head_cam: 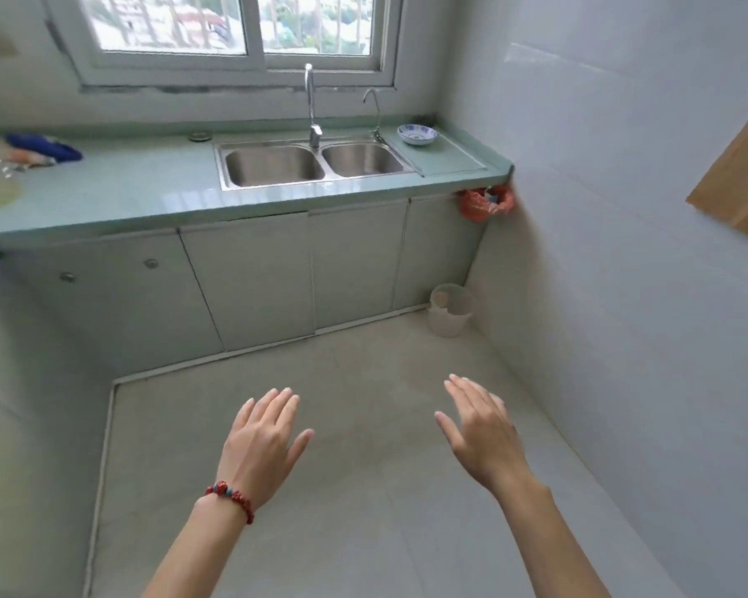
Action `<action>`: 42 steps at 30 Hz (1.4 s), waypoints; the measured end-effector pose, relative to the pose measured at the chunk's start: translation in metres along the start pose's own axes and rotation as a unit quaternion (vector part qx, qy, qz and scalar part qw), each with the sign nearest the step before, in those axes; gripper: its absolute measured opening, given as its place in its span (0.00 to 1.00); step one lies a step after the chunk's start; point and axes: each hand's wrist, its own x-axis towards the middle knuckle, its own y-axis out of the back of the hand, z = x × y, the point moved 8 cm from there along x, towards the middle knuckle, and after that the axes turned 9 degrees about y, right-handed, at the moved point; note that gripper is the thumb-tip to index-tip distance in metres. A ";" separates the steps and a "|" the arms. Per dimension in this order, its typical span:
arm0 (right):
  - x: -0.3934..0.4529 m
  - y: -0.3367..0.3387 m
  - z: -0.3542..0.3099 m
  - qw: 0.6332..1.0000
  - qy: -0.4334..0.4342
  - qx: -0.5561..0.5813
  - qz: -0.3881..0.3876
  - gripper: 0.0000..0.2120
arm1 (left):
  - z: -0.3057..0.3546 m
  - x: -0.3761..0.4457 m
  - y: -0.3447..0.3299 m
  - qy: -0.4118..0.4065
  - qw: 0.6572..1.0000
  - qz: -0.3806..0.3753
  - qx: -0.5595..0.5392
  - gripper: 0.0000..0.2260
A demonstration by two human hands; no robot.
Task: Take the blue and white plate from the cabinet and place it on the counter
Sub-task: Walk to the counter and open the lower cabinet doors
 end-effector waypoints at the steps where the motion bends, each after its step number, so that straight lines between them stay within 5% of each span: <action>1: 0.008 -0.002 -0.005 1.000 0.028 0.007 -0.007 0.23 | -0.008 -0.008 0.002 0.030 1.000 0.004 -0.001 0.36; 8: 0.034 -0.021 -0.073 0.972 0.228 0.026 -0.045 0.21 | -0.063 -0.105 0.007 0.254 0.966 0.036 -0.025 0.37; 16: -0.008 -0.056 -0.206 0.891 0.435 0.070 -0.112 0.23 | -0.106 -0.267 0.020 0.456 0.884 0.088 -0.050 0.39; 30: -0.282 -0.074 -0.438 0.675 0.692 0.140 -0.215 0.23 | -0.081 -0.653 0.010 0.732 0.662 0.148 -0.052 0.39; 42: -0.552 -0.061 -0.522 0.460 0.831 0.163 -0.267 0.22 | 0.004 -0.886 -0.029 0.866 0.475 0.141 -0.070 0.39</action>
